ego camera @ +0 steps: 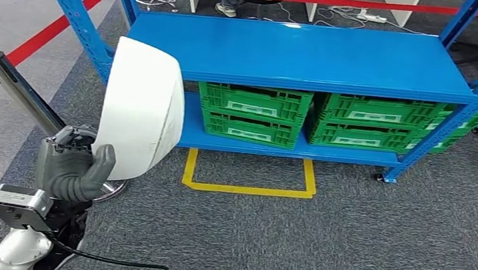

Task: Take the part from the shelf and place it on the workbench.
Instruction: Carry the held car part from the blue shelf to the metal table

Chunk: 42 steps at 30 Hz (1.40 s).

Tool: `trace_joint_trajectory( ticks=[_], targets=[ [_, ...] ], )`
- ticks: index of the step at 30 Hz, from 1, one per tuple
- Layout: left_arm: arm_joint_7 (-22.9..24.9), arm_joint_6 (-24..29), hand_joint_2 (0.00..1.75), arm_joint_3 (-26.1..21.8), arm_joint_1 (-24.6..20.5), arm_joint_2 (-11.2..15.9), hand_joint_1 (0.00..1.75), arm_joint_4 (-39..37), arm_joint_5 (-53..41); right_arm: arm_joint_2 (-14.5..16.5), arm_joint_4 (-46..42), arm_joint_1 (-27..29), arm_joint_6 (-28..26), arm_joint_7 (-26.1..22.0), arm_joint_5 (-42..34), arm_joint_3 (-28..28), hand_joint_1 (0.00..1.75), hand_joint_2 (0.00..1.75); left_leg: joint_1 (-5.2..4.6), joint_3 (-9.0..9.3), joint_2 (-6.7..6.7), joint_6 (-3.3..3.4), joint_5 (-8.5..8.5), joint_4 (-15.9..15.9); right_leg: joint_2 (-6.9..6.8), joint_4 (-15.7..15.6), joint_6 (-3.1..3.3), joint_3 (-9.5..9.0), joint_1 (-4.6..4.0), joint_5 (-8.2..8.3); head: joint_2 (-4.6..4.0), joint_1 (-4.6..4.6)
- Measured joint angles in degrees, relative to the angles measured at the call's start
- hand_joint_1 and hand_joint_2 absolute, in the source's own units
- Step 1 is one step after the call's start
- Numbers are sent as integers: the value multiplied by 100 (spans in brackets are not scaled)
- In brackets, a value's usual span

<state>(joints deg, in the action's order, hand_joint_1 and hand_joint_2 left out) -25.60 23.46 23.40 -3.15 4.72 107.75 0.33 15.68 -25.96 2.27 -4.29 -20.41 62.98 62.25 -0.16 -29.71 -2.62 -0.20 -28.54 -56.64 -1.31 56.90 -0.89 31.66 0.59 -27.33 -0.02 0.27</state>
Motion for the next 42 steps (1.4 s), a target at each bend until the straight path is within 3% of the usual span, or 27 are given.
trace_joint_trajectory(
  ticks=[2,4,6,7,9,11,12,15,17,19,20,21,22,23,25,27,29,31,33,35,36,37,38,40,42],
  targets=[
    [-3,3,175,3,3,-2,175,2,-3,11,-49,8,8,0,1,20,0,175,22,-175,115,-53,-302,-413,58,-8,81,23,11,27,0,-19],
    [-4,9,175,4,18,-2,175,3,-4,14,-85,12,11,0,2,30,0,175,31,-529,193,-73,-693,-1208,124,-6,129,62,1,47,0,-31],
    [-4,13,175,5,38,-2,175,3,-4,14,-111,18,15,1,3,41,0,175,32,-733,204,-59,-779,-1660,201,-1,148,94,-15,67,0,-30],
    [-4,14,175,6,43,-2,175,3,-4,15,-121,20,19,2,6,45,0,175,31,-695,210,-40,-662,-1583,242,3,150,101,-24,76,0,-29],
    [-4,20,175,5,45,1,175,3,-6,21,-141,21,33,2,15,49,0,175,25,-357,300,38,-231,-877,326,10,138,105,-39,92,0,-30],
    [-4,34,175,3,45,3,175,4,-11,28,-159,21,55,2,25,52,0,175,20,-58,426,107,20,-218,397,38,102,141,-63,113,0,-27],
    [-4,46,175,2,47,2,175,5,-15,30,-168,22,64,4,29,53,0,175,16,-17,460,119,25,-94,421,49,75,173,-66,130,0,-22],
    [-4,81,175,-9,55,5,175,5,-17,25,-193,33,84,10,46,63,0,175,30,-26,396,140,46,-3,423,82,-23,265,-55,139,0,-20],
    [-7,91,175,-27,56,8,175,5,1,19,-202,37,91,10,64,67,0,175,55,-38,322,179,98,41,301,429,-78,440,-45,-105,0,8],
    [-10,96,175,-54,69,13,175,5,19,19,-206,36,97,10,78,68,0,175,51,-69,244,199,118,38,199,1174,-129,765,-27,-501,0,33],
    [-10,97,175,-69,78,16,175,5,24,19,-206,36,100,10,81,69,0,175,48,-84,200,201,124,34,185,1514,-149,904,-22,-634,0,32],
    [-10,98,175,-84,84,19,175,5,26,19,-206,37,102,10,83,70,0,175,46,-93,156,200,130,31,179,1675,-161,952,-18,-663,0,33],
    [-10,98,175,-97,86,22,175,5,28,19,-206,37,102,10,84,72,0,175,46,-98,115,197,134,27,170,1608,-165,886,-17,-585,0,34],
    [-10,99,175,-109,87,24,175,5,29,19,-206,36,102,10,85,74,0,175,46,-96,79,192,136,25,152,1332,-160,714,-15,-428,0,33],
    [-12,111,175,-133,86,24,175,5,30,19,-206,32,102,10,97,76,0,175,31,-92,21,161,127,11,32,493,-126,225,-27,-131,0,34],
    [-16,133,175,-165,86,25,175,5,30,19,-206,25,101,10,115,77,0,175,5,-105,-17,102,128,-9,-43,40,-63,-31,-49,-41,0,28],
    [-25,149,175,-193,86,28,175,5,41,19,-205,22,99,11,128,79,0,175,-2,-117,-56,45,144,-15,4,17,5,-22,-57,-27,0,24],
    [-50,128,175,-232,85,33,175,11,100,20,-200,15,95,10,144,82,0,175,13,-158,-2,-21,39,-117,56,-1,74,-3,-37,11,0,12],
    [-95,67,175,-280,86,37,175,18,206,17,-174,-8,87,2,169,84,0,175,33,-367,128,-82,-305,-611,108,-15,135,20,-19,49,0,-8],
    [-127,19,175,-313,91,38,175,20,291,10,-126,-32,76,-10,191,85,0,175,45,-684,188,-107,-654,-1344,168,-13,162,56,-24,70,0,-15],
    [-134,10,175,-326,94,38,175,22,310,5,-101,-37,68,-15,199,86,0,175,46,-779,194,-108,-707,-1568,203,-11,166,71,-28,79,0,-16],
    [-140,8,175,-340,95,38,175,26,319,2,-79,-42,58,-21,208,86,0,175,47,-784,199,-101,-645,-1597,243,-7,165,80,-30,88,0,-16],
    [-146,10,175,-358,97,39,175,34,317,-2,-55,-50,44,-31,217,87,0,175,47,-682,211,-86,-479,-1406,286,-3,159,84,-33,96,0,-16],
    [-164,19,175,-400,96,44,175,63,307,-7,3,-79,15,-53,231,87,0,175,47,-317,344,-28,-83,-676,372,17,135,95,-45,109,0,-16],
    [-185,30,175,-431,98,50,175,97,295,-17,53,-115,-5,-71,239,86,0,175,48,-83,486,23,65,-142,443,45,88,147,-55,130,0,-11]
  ],
)
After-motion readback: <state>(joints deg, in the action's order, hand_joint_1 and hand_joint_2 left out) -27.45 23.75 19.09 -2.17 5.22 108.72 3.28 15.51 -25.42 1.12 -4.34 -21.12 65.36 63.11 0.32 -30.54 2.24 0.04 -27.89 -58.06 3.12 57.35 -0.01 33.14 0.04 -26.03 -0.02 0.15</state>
